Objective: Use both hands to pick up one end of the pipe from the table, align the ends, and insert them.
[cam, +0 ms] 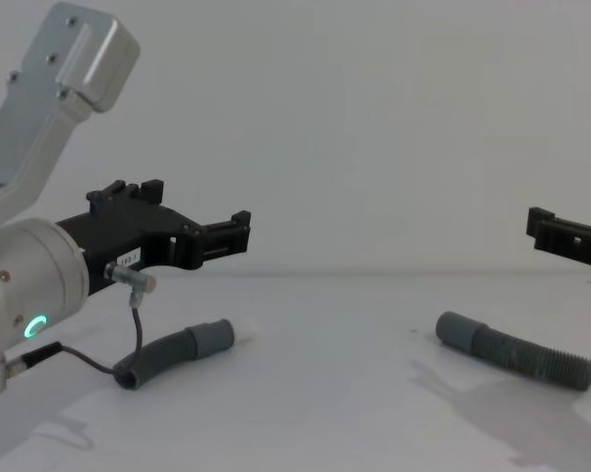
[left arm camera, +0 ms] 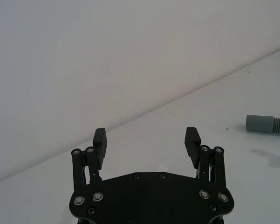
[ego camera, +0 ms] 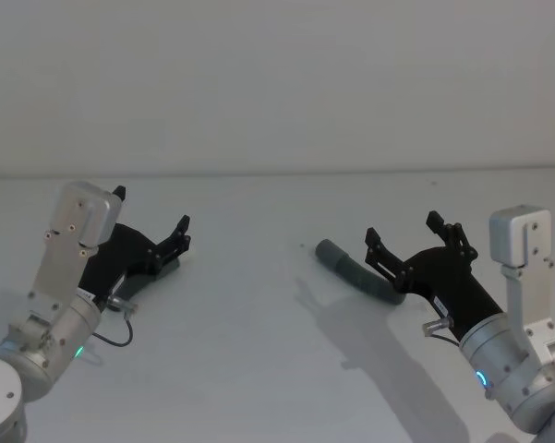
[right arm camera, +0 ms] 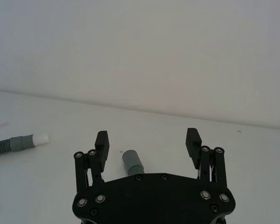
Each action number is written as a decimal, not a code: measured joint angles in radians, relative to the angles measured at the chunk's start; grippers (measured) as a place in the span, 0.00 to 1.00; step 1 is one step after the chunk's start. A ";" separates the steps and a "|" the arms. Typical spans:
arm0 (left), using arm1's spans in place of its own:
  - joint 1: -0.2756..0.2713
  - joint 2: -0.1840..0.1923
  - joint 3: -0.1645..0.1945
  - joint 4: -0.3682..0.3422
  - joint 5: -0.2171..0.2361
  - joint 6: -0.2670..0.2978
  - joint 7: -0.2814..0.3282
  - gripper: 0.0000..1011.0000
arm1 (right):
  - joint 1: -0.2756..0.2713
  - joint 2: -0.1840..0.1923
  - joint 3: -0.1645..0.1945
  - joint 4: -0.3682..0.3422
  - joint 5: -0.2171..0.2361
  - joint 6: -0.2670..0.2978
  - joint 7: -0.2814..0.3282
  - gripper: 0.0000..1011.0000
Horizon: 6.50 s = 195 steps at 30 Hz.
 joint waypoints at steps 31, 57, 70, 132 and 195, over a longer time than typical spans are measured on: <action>0.000 0.000 0.000 0.000 0.000 0.000 0.000 0.99 | 0.000 0.000 0.000 0.000 0.000 0.000 0.000 0.99; 0.000 0.000 0.000 0.000 0.000 0.000 0.000 0.99 | 0.000 0.000 0.000 0.000 0.000 0.000 0.000 0.99; 0.000 0.000 0.000 0.000 0.000 0.000 0.000 0.99 | 0.000 0.000 0.000 0.000 0.000 0.000 0.000 0.99; -0.271 0.055 0.008 0.159 -0.203 0.480 -0.401 0.99 | 0.000 0.000 0.000 0.000 0.000 0.000 0.000 0.99; -0.279 0.053 0.045 0.268 -0.180 0.520 -0.412 0.99 | 0.000 0.000 0.000 0.000 0.000 0.000 0.000 0.99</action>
